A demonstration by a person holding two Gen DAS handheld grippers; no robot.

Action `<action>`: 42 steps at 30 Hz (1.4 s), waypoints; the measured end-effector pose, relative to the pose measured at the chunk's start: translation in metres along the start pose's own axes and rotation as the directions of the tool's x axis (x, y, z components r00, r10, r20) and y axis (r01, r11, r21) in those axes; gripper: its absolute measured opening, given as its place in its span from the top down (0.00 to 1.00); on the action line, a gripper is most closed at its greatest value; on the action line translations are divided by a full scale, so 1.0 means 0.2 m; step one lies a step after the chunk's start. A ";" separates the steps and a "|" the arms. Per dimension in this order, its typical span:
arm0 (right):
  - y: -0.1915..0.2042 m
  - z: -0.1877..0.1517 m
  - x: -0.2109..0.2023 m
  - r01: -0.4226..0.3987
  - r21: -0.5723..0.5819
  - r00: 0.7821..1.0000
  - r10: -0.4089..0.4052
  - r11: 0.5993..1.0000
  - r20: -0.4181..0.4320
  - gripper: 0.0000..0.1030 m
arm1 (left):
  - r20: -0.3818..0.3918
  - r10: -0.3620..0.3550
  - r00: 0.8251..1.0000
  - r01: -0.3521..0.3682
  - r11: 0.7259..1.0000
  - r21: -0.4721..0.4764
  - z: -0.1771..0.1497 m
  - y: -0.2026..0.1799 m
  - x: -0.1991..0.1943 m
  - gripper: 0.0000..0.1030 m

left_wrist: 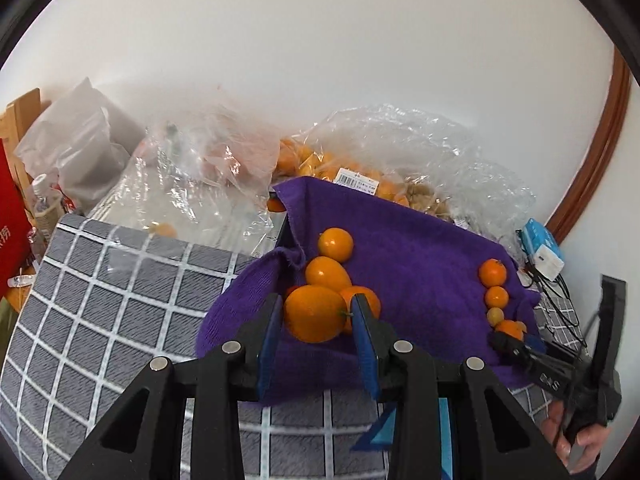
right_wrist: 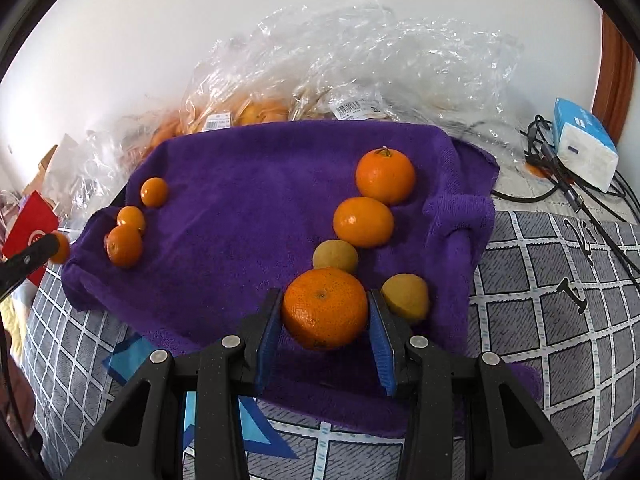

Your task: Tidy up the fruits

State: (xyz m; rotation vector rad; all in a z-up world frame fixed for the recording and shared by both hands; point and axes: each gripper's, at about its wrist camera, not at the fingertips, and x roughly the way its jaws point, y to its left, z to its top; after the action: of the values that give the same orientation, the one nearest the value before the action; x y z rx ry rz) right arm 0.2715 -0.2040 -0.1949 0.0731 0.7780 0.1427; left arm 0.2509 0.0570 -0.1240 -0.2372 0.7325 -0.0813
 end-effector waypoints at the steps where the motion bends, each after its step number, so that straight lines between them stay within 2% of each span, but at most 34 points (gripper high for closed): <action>1: 0.00 0.00 0.00 -0.002 0.000 1.000 0.002 1.000 0.002 0.60 | -0.011 0.011 1.000 -0.011 1.000 0.002 0.01 0.00 0.03 0.68; 9: 0.03 -0.01 0.00 0.026 -0.055 1.000 -0.025 0.998 0.011 0.58 | -0.068 0.079 0.995 -0.079 0.997 -0.009 0.01 -0.02 0.19 0.68; 17: 0.03 -0.01 -0.02 0.032 -0.069 0.999 -0.031 0.997 0.015 0.54 | -0.066 0.041 0.997 -0.040 0.999 0.015 0.00 -0.08 0.25 0.67; 22: 0.03 -0.01 -0.03 0.035 -0.064 0.999 -0.033 0.997 0.027 0.54 | -0.093 -0.012 0.996 0.011 1.000 -0.005 -0.01 -0.09 0.29 0.67; 34: 0.03 -0.02 -0.09 0.036 -0.045 0.995 -0.031 0.998 0.091 0.52 | -0.033 0.001 0.999 0.000 0.999 0.048 -0.05 -0.12 0.26 0.67; 37: 0.03 -0.02 -0.09 0.033 -0.041 0.994 -0.029 0.999 0.101 0.52 | -0.037 -0.015 0.999 0.016 0.999 0.031 -0.04 -0.10 0.26 0.67; 40: 0.02 -0.02 -0.10 0.025 -0.022 0.994 -0.022 0.999 0.110 0.51 | -0.042 -0.038 0.998 0.038 0.999 0.005 -0.04 -0.08 0.25 0.64; 42: 0.01 -0.02 -0.10 0.021 -0.011 0.994 -0.020 1.000 0.110 0.51 | -0.039 -0.040 0.998 0.040 0.999 0.000 -0.04 -0.08 0.24 0.58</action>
State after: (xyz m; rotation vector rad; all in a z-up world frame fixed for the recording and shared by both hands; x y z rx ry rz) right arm 0.2554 -0.2053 -0.1834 0.0608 0.6678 0.1226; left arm 0.2811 0.0333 -0.1566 -0.2499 0.7665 -0.1245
